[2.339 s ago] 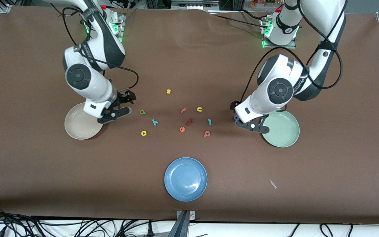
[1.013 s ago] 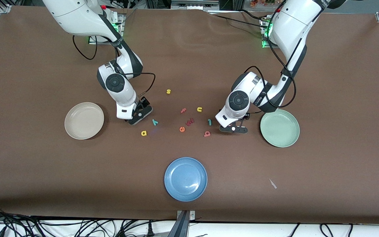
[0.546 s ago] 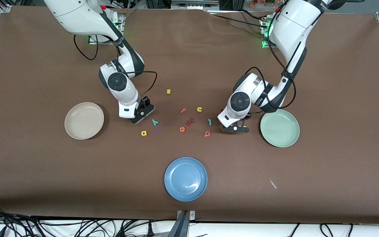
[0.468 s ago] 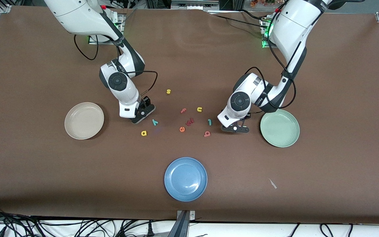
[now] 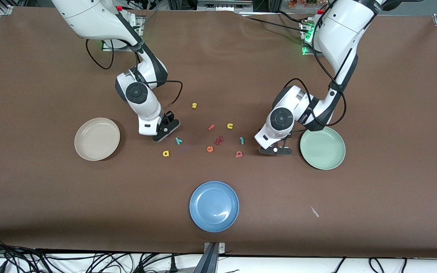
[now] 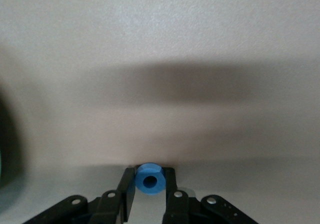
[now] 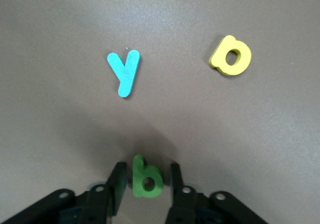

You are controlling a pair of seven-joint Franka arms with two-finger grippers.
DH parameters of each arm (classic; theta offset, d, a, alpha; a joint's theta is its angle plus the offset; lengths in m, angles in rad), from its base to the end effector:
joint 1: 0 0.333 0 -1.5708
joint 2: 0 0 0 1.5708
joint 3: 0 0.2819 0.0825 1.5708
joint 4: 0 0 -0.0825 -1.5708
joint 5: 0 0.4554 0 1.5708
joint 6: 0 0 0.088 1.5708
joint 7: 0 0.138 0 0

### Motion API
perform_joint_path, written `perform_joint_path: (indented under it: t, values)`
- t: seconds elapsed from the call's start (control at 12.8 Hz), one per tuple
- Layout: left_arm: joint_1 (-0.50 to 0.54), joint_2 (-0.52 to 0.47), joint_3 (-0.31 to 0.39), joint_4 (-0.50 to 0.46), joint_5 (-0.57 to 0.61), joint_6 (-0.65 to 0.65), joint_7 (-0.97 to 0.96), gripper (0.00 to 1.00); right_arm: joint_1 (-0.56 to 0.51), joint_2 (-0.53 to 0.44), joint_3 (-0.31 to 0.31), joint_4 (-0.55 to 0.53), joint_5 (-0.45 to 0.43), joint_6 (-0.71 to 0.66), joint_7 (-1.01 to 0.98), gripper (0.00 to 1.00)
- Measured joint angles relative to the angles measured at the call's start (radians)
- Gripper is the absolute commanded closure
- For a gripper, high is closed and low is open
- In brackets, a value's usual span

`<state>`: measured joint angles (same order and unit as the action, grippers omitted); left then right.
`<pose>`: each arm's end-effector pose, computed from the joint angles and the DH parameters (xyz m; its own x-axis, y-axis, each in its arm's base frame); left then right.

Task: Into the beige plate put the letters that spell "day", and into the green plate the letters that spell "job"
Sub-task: 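Place the blue o on the green plate and green b on the beige plate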

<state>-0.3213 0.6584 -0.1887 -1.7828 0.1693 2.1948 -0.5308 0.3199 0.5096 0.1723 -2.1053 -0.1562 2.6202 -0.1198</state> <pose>0.5688 -0.3134 0.0620 0.9784 -0.0565 -0.1988 -0.0799 -0.9905 -0.1119 0.5238 0.2941 0.0539 0.7485 0.6629 0.0179 0.6630 -0.7486 -0.0017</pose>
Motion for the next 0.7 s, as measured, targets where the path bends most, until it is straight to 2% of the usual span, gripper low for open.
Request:
perform_joint_path:
  t: [0.31,0.47,0.7]
  values:
    - [0.020,-0.051,0.007,0.085,0.007,-0.198,0.012,1.00,0.000,-0.002,0.000,0.000,0.000,-0.002,0.000,0.97]
    - [0.057,-0.074,0.017,0.135,0.031,-0.312,0.085,1.00,0.000,-0.002,0.000,0.000,0.000,-0.002,0.000,1.00]
    - [0.183,-0.085,0.023,0.162,0.061,-0.355,0.256,1.00,0.000,-0.005,0.002,0.005,0.000,-0.028,0.014,1.00]
